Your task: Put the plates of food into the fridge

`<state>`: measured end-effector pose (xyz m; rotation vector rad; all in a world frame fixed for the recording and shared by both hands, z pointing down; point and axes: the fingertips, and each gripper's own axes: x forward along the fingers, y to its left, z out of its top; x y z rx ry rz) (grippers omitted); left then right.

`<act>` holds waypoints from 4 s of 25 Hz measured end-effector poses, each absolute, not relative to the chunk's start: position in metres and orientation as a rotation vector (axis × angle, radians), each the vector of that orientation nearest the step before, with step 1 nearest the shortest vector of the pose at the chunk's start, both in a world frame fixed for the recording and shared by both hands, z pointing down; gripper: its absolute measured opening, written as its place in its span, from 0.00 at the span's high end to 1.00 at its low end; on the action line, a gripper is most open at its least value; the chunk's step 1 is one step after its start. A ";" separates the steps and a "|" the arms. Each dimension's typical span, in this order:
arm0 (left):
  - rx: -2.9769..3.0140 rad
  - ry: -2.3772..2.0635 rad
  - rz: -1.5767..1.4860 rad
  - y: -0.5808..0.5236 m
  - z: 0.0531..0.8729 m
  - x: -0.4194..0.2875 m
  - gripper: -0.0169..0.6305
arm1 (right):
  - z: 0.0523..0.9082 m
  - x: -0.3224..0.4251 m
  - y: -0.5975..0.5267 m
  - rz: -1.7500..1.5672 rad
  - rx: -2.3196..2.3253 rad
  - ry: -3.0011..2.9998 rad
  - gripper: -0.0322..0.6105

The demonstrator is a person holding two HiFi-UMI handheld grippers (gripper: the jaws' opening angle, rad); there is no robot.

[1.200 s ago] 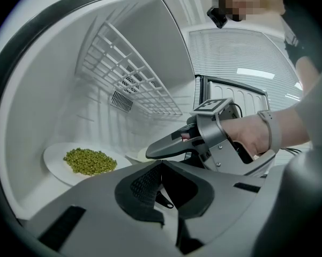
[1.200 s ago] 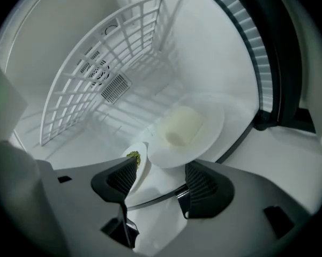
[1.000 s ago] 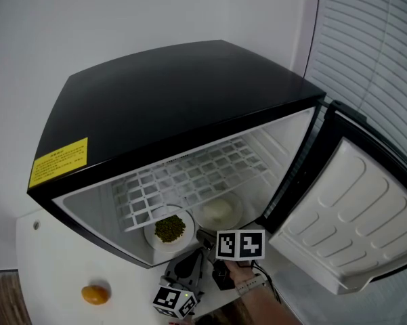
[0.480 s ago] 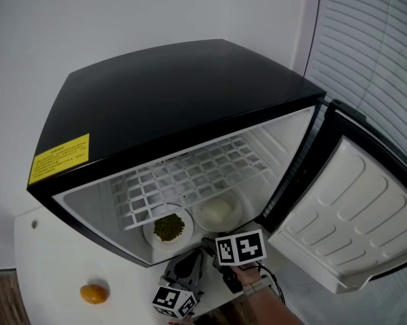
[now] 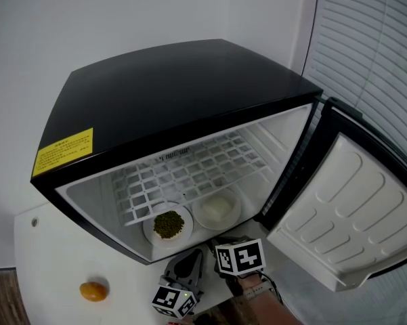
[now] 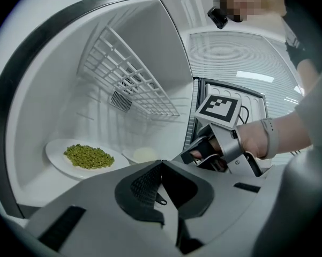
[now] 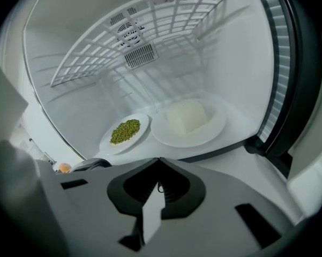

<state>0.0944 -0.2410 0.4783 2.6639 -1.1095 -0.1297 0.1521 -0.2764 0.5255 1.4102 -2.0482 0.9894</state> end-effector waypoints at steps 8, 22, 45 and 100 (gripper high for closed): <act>2.653 -1.151 -0.126 -0.226 0.477 0.082 0.96 | 0.517 0.127 -0.250 0.926 1.352 -2.180 0.94; 2.601 -1.303 -0.153 -0.155 0.459 0.033 0.96 | 0.481 0.065 -0.170 0.761 1.148 -2.473 0.94; 2.281 -1.787 -0.188 -0.045 0.489 -0.115 0.96 | 0.507 -0.090 -0.054 0.544 0.534 -2.630 0.94; 2.000 -2.082 -0.235 -0.053 0.497 -0.284 0.96 | 0.558 -0.277 -0.120 -0.003 0.131 -2.337 0.42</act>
